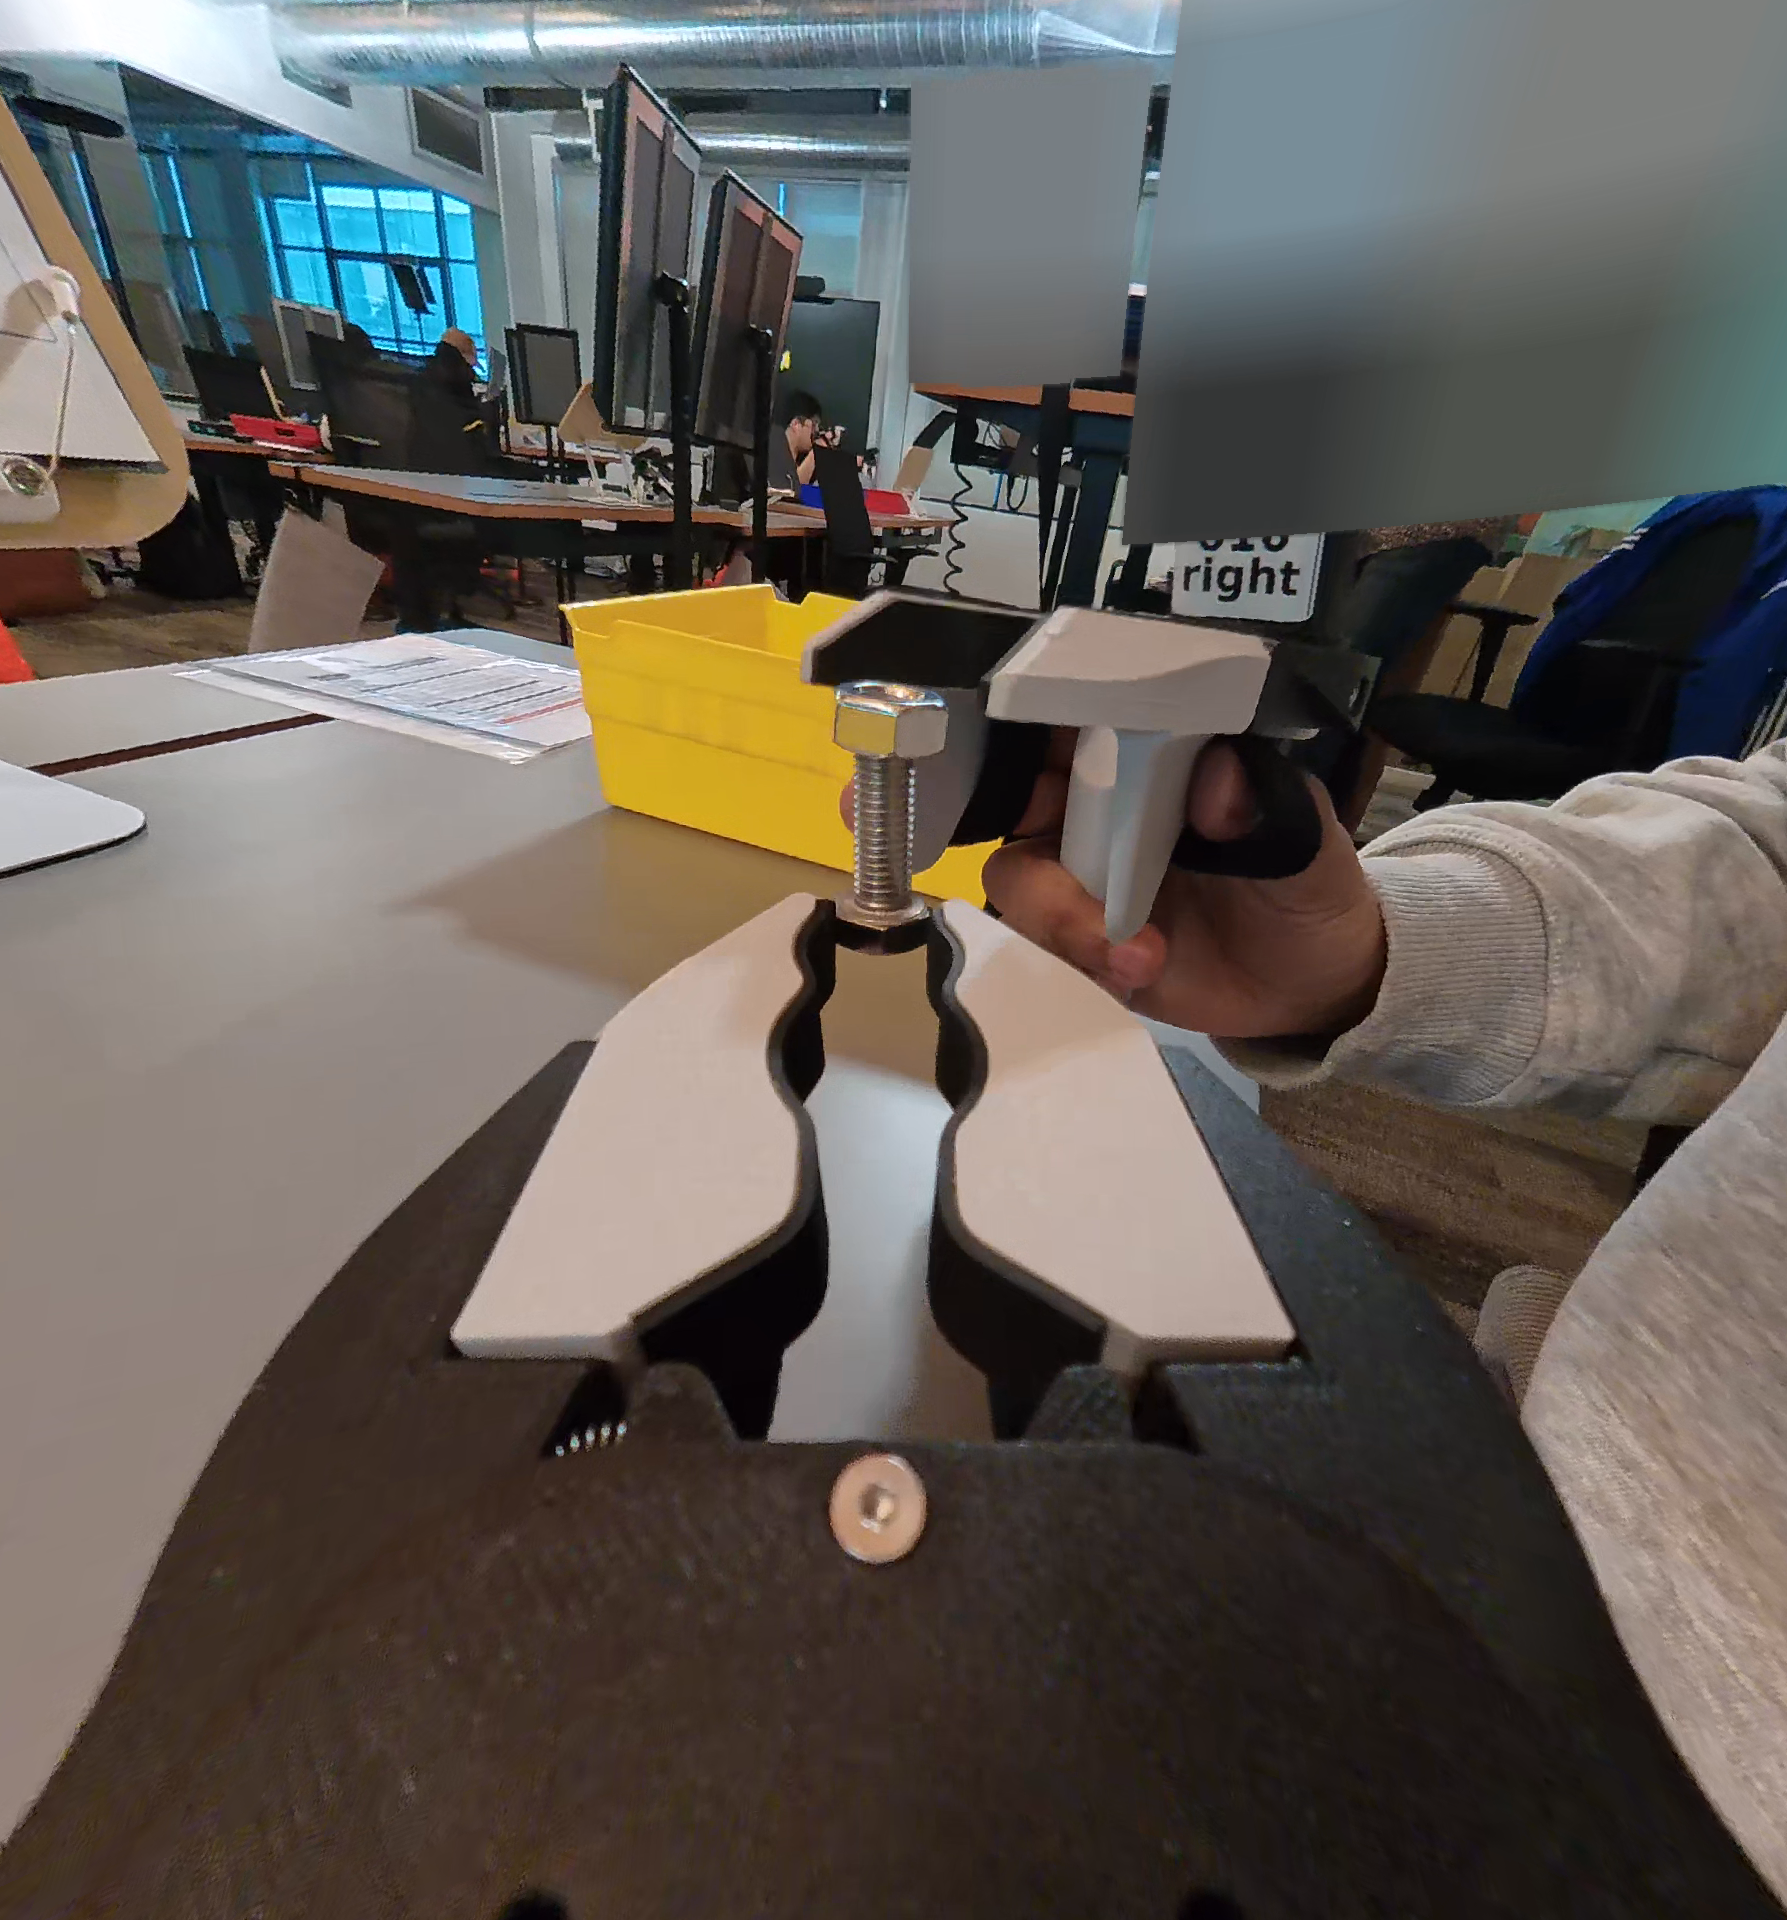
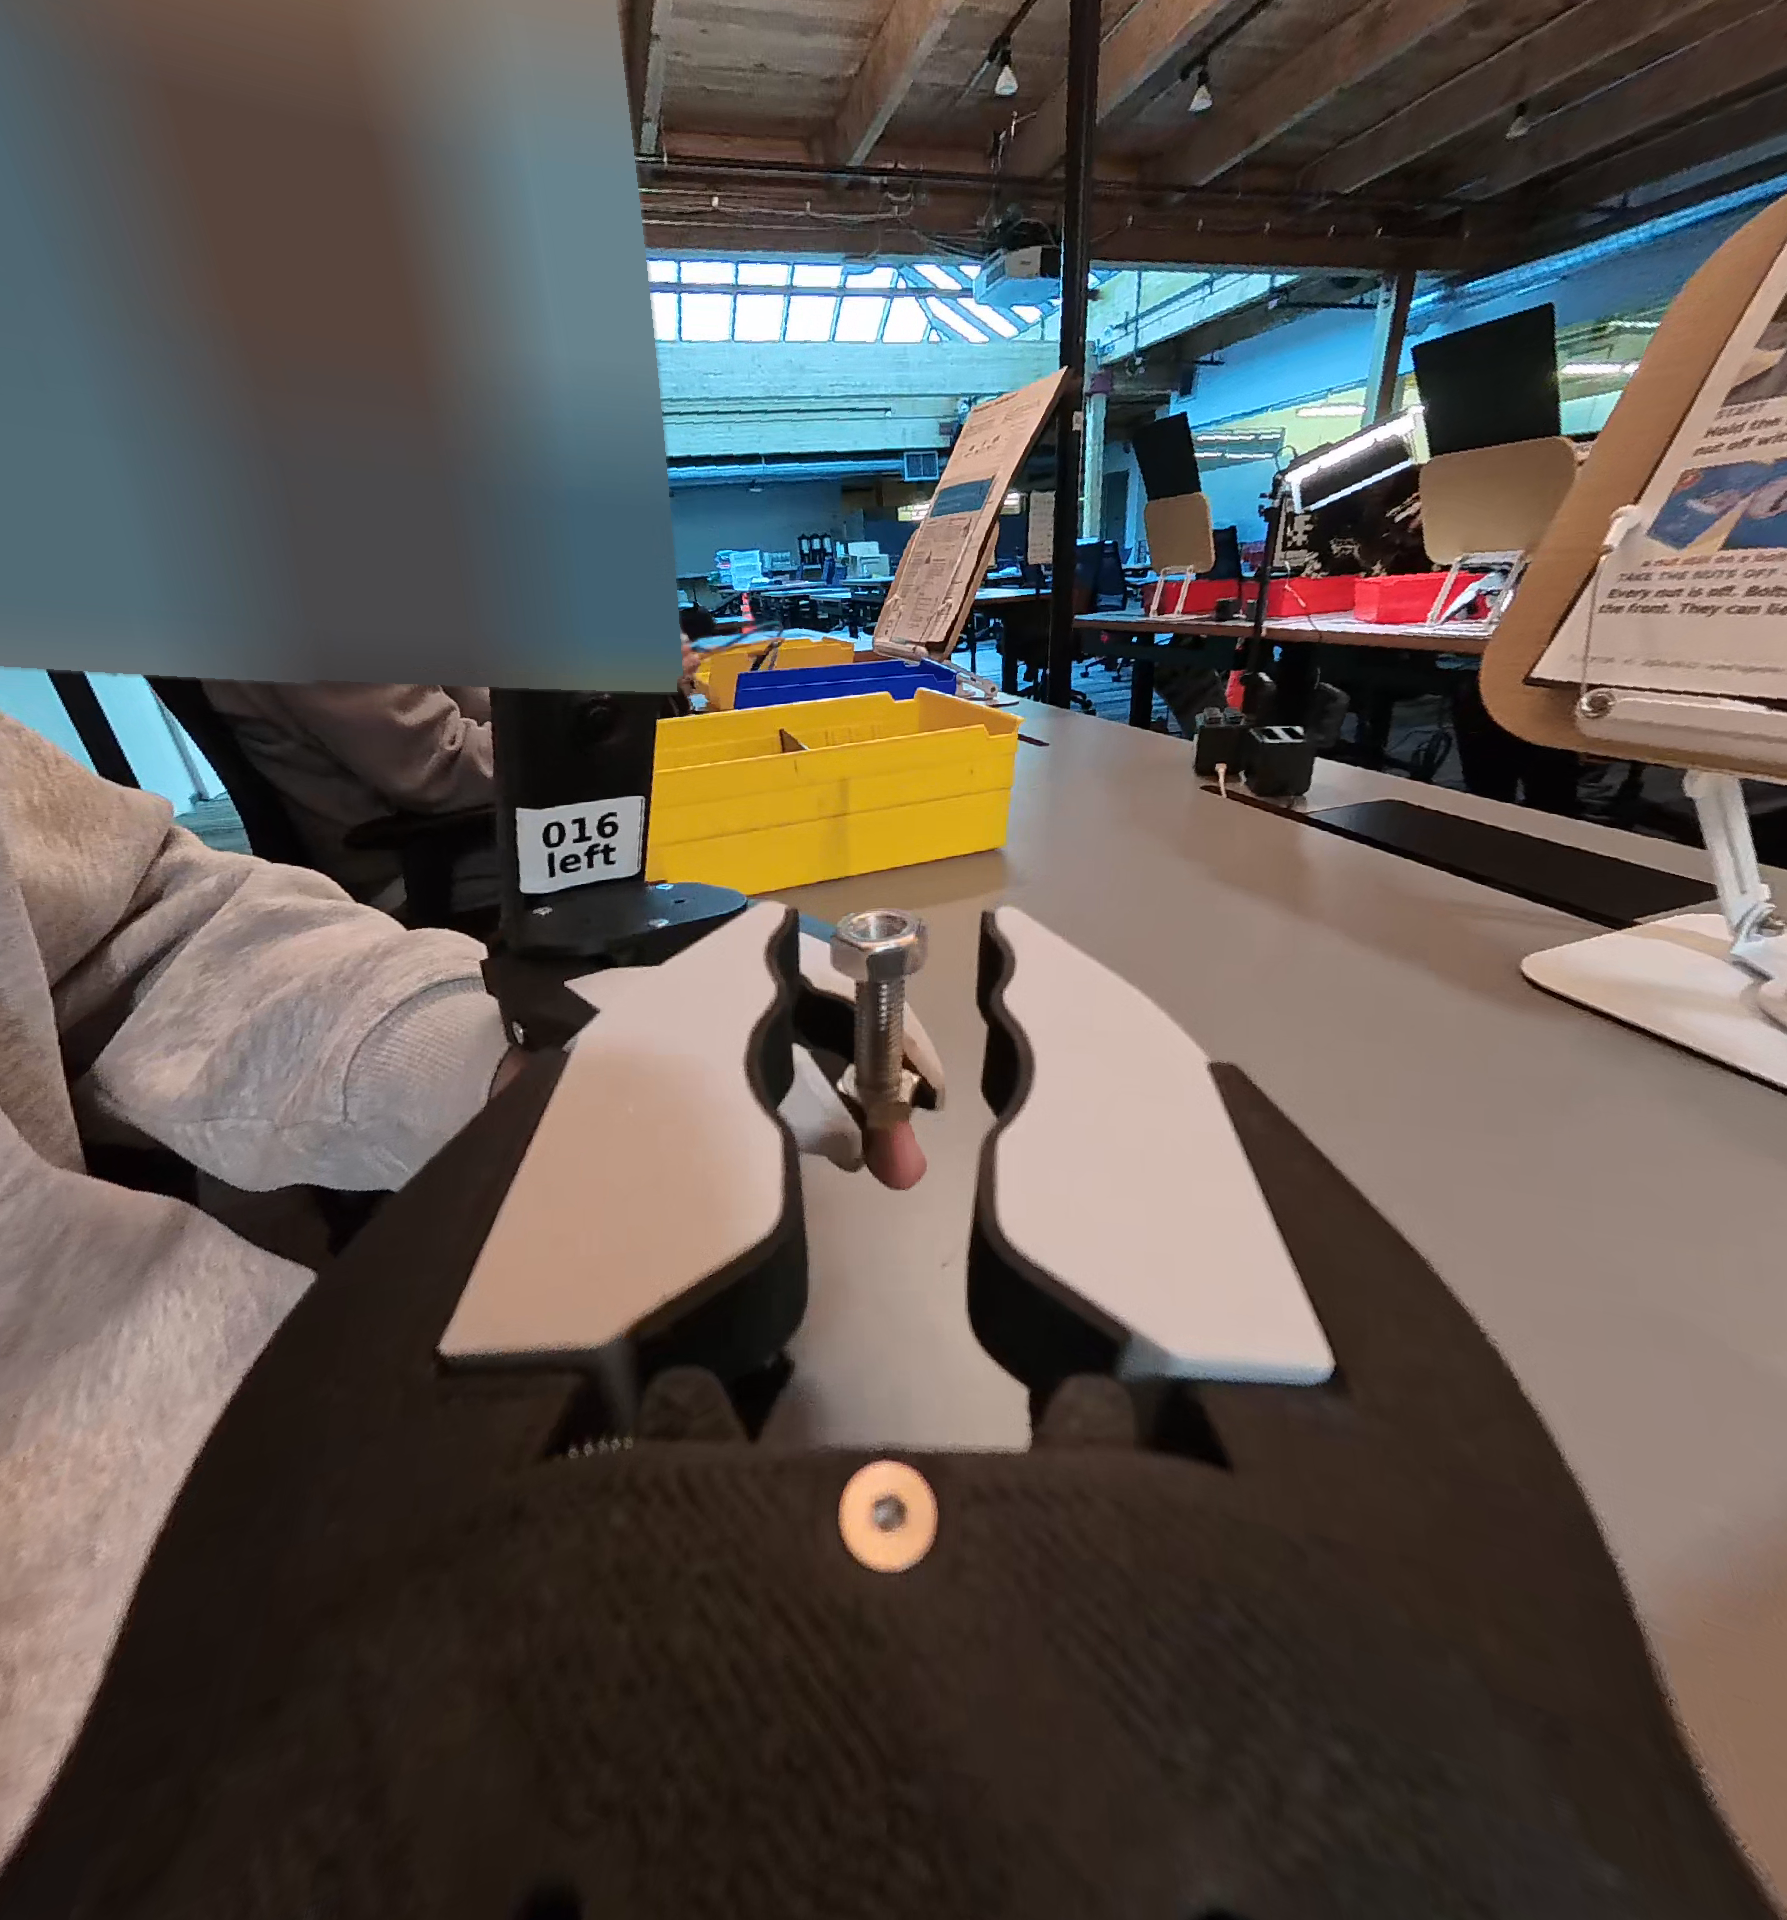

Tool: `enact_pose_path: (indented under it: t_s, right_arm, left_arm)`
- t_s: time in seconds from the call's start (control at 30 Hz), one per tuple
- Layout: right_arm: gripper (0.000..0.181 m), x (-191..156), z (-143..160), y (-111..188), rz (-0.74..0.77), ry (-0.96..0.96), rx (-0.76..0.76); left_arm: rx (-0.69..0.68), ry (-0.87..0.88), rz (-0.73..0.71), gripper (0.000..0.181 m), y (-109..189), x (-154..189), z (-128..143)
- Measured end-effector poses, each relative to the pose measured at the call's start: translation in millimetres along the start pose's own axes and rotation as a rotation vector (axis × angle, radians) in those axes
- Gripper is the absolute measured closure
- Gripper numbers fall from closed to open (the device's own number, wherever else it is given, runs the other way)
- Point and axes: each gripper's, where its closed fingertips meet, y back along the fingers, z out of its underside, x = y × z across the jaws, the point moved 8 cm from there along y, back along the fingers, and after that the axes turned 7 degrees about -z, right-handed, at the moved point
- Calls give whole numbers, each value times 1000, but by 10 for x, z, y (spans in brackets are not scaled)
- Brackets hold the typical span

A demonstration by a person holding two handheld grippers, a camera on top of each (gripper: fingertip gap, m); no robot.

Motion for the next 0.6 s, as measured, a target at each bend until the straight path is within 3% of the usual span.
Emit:
enact_pose_path:
  t_s: [0.6]
  right_arm:
    - [163,-38,14,-32,-46,7,-42]
  left_arm:
    - [-11,-32,24,164,-4,50,-6]
